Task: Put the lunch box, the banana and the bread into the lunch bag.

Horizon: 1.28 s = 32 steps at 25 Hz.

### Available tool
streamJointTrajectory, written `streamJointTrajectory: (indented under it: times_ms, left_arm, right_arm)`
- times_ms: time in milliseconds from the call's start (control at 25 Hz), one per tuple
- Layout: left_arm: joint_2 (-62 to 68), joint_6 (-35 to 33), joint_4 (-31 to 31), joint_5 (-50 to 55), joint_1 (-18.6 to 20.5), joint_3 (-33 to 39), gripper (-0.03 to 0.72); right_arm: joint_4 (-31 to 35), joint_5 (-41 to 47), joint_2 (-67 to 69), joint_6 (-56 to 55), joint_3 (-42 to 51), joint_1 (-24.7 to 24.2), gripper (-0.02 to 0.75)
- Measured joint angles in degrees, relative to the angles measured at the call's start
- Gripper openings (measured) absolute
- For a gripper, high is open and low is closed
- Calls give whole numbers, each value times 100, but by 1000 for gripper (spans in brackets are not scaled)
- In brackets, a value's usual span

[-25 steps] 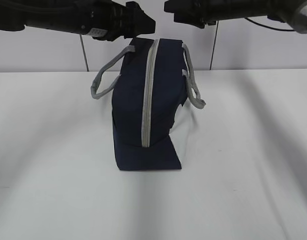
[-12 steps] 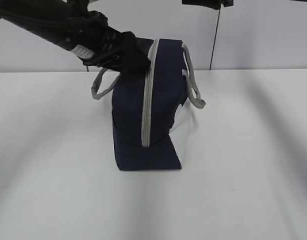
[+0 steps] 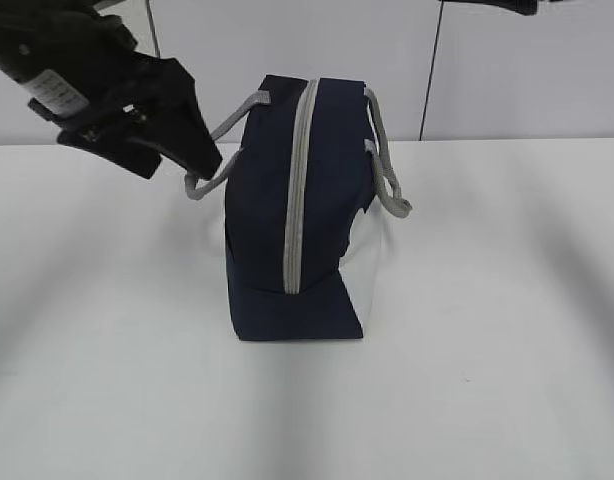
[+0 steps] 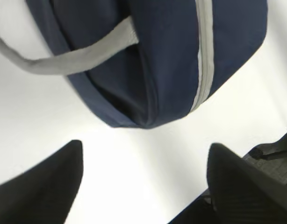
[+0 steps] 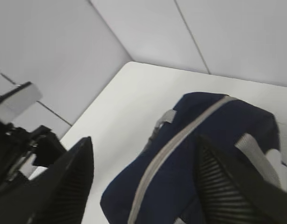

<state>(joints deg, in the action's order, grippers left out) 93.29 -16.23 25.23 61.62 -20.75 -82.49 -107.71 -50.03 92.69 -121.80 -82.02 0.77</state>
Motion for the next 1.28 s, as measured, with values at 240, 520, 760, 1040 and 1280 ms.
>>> streamJointTrajectory:
  times_ms: [240,520,760,1040,1280]
  left_arm:
    - [-654,675,-638,351,-18,388,540]
    - [-1935,824,-692,161,-222,2032,505]
    - [-3432,1055,-714,-42,-228,3385,501]
    - [-5440,1359,-1065,-77,-234,4511,491]
    - [-7071,1977,-1844,221,-234,4999,486]
  right_arm:
    - [0,1447,-1199,186,1673,103,493]
    - [45,2417,-2098,342,2870,1049,493]
    - [122,3034,-2585,462,3426,1586,492]
    - [125,3091,-2623,590,3872,1643,492]
    - [137,3125,-2623,663,4084,1643,491]
